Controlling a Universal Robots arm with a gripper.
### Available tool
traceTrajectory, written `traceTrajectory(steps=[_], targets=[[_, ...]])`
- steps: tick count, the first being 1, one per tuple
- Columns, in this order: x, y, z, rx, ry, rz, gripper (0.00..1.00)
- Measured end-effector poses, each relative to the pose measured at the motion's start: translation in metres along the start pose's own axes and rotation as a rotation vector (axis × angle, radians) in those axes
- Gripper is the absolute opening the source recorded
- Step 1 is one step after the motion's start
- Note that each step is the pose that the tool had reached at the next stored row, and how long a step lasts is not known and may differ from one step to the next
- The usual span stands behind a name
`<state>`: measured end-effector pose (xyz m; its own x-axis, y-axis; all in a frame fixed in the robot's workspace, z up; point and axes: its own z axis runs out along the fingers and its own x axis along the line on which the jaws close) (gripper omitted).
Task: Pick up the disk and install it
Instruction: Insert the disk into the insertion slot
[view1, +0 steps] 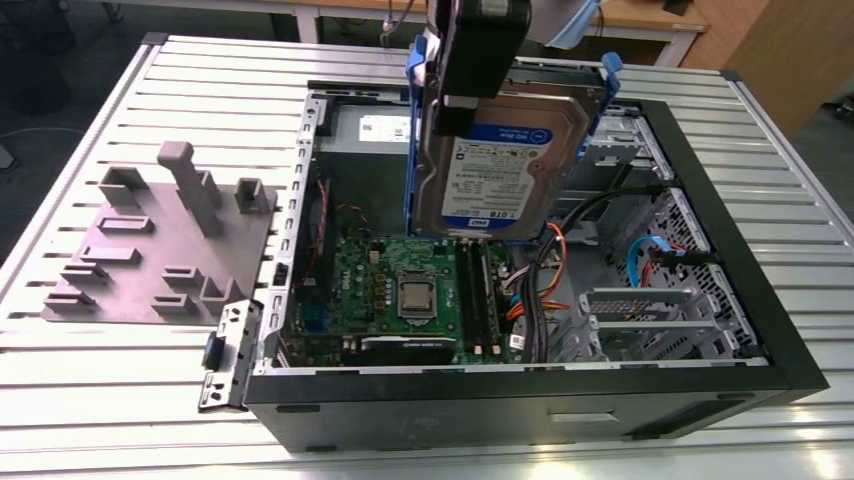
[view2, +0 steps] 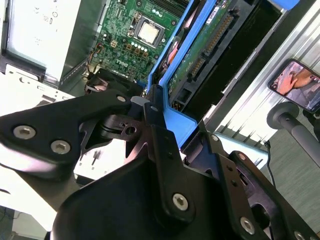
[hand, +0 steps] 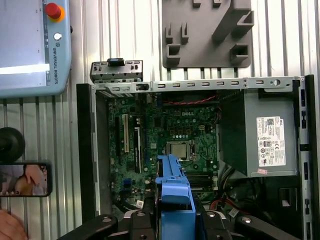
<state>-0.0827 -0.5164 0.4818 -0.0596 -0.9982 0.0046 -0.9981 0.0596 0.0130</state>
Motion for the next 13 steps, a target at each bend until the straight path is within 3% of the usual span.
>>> traceTrajectory(steps=[13], targets=[[0.0031, -0.0002, 0.0, 0.0, 0.0, 0.0, 0.36]])
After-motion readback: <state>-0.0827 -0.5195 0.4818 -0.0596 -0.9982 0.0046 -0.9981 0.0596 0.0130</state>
